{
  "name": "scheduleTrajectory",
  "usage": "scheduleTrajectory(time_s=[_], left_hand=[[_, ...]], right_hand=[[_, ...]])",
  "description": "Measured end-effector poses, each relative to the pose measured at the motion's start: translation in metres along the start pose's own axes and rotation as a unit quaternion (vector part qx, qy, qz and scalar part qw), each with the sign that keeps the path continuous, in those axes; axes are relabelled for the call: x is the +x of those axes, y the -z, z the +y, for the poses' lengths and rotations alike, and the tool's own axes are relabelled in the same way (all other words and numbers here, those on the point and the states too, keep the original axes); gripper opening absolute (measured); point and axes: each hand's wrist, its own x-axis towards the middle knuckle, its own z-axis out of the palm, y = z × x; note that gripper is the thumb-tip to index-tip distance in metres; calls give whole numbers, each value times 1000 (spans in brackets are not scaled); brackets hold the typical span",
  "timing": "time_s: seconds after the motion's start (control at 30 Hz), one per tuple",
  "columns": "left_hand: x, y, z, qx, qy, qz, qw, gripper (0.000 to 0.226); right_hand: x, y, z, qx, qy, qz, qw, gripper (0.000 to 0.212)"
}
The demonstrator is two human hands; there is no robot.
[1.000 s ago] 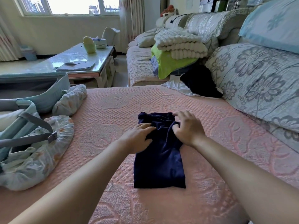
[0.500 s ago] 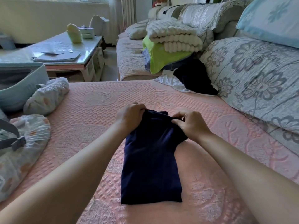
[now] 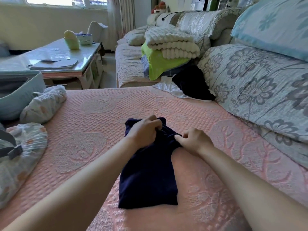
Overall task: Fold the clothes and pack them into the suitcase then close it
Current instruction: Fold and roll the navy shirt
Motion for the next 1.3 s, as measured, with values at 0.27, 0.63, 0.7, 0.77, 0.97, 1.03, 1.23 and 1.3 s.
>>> scheduleTrajectory(time_s=[0.27,0.63,0.7,0.77,0.97,1.03,1.23,1.3], left_hand=[[16,-6,16,58,88,-76,992,22],[20,-21,23,25,185,-53,981,35],[13,-23,26,45,125,-23,991,33],[5,-19,33,61,57,54,995,21],[-24,-16,42,59,-2,19,998,29],[-29,-15,40,9,24,26,999,28],[-37,-13,60,-80,109,127,983,28],[-40,-15,64,11,121,26,992,55]], right_hand=[[-3,-1,2,173,-4,21,985,17],[2,7,17,153,4,-1,988,11],[4,0,12,127,12,-50,991,15],[7,-4,4,133,17,-58,989,23],[15,-17,-13,195,40,-24,980,11],[15,-14,-14,274,37,-26,961,7],[11,1,-6,343,3,-15,939,18],[5,10,1,305,-2,-41,951,15]])
